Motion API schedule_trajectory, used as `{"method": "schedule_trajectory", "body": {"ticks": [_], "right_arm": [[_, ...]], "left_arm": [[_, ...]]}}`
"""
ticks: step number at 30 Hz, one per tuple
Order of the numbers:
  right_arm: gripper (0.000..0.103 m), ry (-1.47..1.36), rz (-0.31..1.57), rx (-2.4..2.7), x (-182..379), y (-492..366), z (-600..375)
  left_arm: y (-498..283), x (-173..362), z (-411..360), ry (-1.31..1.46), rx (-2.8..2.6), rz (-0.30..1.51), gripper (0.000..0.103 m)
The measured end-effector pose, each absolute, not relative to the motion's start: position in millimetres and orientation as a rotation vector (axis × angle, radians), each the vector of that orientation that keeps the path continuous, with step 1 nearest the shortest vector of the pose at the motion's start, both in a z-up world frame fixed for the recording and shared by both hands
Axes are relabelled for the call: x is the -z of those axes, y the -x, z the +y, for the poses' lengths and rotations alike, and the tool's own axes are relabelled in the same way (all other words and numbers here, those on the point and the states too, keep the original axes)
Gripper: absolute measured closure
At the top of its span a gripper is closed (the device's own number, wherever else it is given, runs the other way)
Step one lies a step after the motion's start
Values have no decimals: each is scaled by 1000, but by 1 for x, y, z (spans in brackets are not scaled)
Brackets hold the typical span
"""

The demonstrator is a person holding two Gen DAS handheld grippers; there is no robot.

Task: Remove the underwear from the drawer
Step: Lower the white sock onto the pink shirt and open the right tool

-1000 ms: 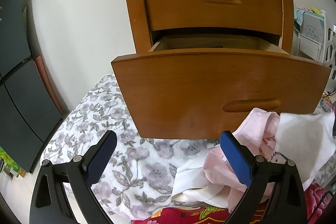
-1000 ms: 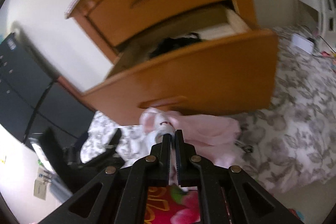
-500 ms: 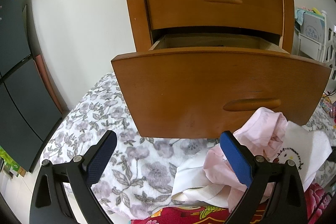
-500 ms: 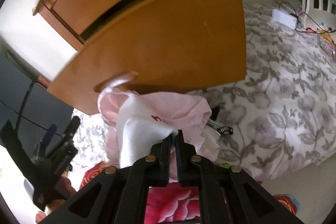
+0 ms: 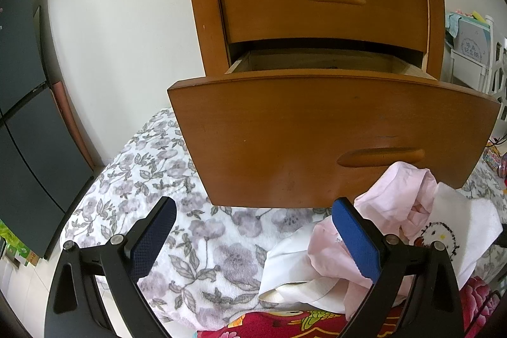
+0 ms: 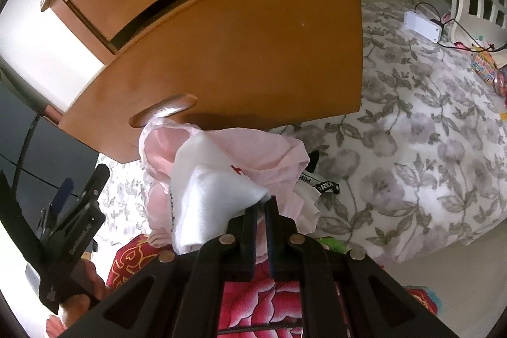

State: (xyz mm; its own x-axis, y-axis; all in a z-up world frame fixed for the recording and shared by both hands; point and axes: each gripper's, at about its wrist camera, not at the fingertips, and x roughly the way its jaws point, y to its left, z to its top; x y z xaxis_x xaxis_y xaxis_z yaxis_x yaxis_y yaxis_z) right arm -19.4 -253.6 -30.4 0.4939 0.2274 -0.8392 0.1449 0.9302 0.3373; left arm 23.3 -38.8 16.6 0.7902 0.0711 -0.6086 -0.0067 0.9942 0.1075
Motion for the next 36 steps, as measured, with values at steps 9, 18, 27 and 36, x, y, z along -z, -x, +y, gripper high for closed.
{"method": "schedule_trajectory", "body": {"ticks": [9,18,27,36], "right_arm": [[94,-315,1003,-48,-2,29,-248],[84,-240,909,-29,-37,43,-247],[59,-194,894,-62,-42,44,-233],[18,-173,931,-67,-29,39,-225]], "left_arm": [[-22,-16,-38,-100,-42,660,4],[-23,-16,-38,-101,-42,661,4],[-23,-15,-38,-99,-42,662,4],[-23,-15,-37,-97,-42,669,4]]}}
